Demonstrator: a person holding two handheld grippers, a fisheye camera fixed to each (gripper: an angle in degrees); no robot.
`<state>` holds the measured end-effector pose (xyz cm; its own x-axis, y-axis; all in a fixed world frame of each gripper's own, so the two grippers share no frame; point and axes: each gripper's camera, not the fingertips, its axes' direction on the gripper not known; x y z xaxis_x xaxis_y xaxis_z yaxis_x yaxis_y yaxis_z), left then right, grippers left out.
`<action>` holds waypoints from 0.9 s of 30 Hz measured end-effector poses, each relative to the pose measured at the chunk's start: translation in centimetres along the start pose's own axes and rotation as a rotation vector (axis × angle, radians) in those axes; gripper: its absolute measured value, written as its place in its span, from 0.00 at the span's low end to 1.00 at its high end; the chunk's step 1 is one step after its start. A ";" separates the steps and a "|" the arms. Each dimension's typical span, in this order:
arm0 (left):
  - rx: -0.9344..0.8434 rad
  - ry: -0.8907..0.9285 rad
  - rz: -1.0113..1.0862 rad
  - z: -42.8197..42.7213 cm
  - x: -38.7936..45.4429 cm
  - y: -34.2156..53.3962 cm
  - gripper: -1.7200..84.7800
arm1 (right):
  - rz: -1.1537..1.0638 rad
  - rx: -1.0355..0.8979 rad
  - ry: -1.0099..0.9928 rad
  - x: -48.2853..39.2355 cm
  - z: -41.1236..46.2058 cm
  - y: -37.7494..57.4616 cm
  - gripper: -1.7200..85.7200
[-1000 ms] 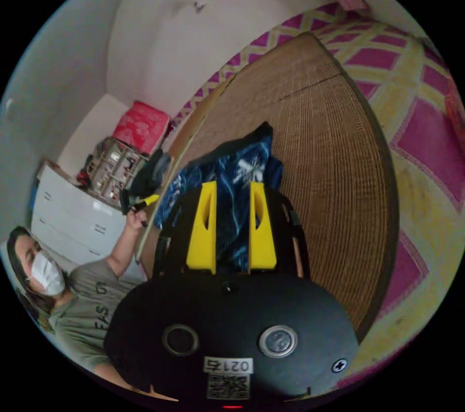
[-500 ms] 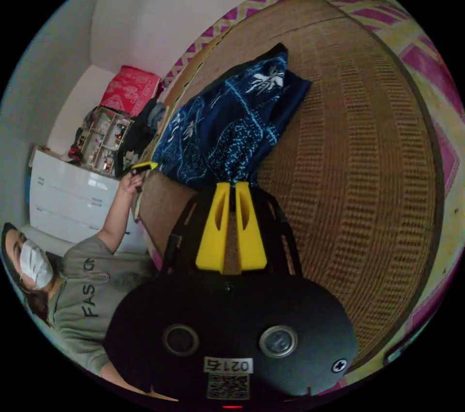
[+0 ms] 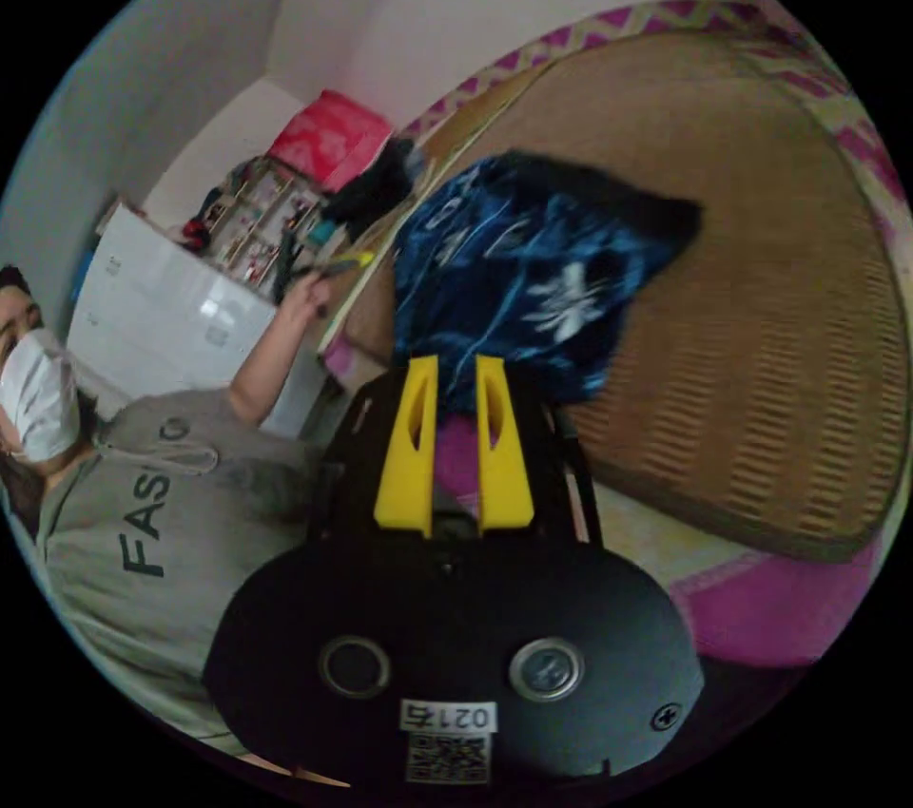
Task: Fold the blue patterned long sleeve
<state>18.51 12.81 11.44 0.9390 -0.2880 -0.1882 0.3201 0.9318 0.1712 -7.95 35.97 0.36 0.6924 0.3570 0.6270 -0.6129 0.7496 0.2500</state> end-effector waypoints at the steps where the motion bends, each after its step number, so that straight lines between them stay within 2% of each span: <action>1: 0.003 0.142 0.011 0.4 1.9 1.7 0.09 | 0.053 0.022 0.048 2.4 -1.4 -0.9 0.12; 3: 0.004 0.309 0.001 1.5 4.6 4.0 0.11 | 0.130 0.030 0.056 6.4 -2.1 -2.3 0.14; 5: -0.019 0.456 -0.048 3.5 7.6 6.7 0.13 | 0.239 0.012 -0.027 11.2 -1.2 -3.9 0.15; 8: -0.062 0.589 -0.121 5.7 10.1 9.2 0.16 | 0.304 -0.022 -0.145 14.0 0.4 -5.1 0.15; 13: -0.094 0.722 -0.248 7.8 11.3 12.3 0.19 | 0.320 -0.060 -0.169 14.6 0.5 -6.9 0.16; 19: -0.090 0.800 -0.253 8.1 12.9 14.8 0.15 | 0.363 -0.067 -0.244 16.8 1.1 -8.1 0.13; 23: -0.058 0.841 -0.311 6.4 11.6 17.2 0.05 | 0.403 -0.038 -0.318 18.5 0.2 -7.4 0.08; 27: 0.010 0.917 -0.291 2.9 10.3 18.4 0.02 | 0.354 0.009 -0.385 16.7 -3.4 -7.9 0.05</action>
<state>34.42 26.36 15.43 0.3605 -0.2188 -0.9067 0.5298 0.8481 0.0060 9.76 37.90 6.39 0.2531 0.3554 0.8998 -0.7886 0.6146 -0.0209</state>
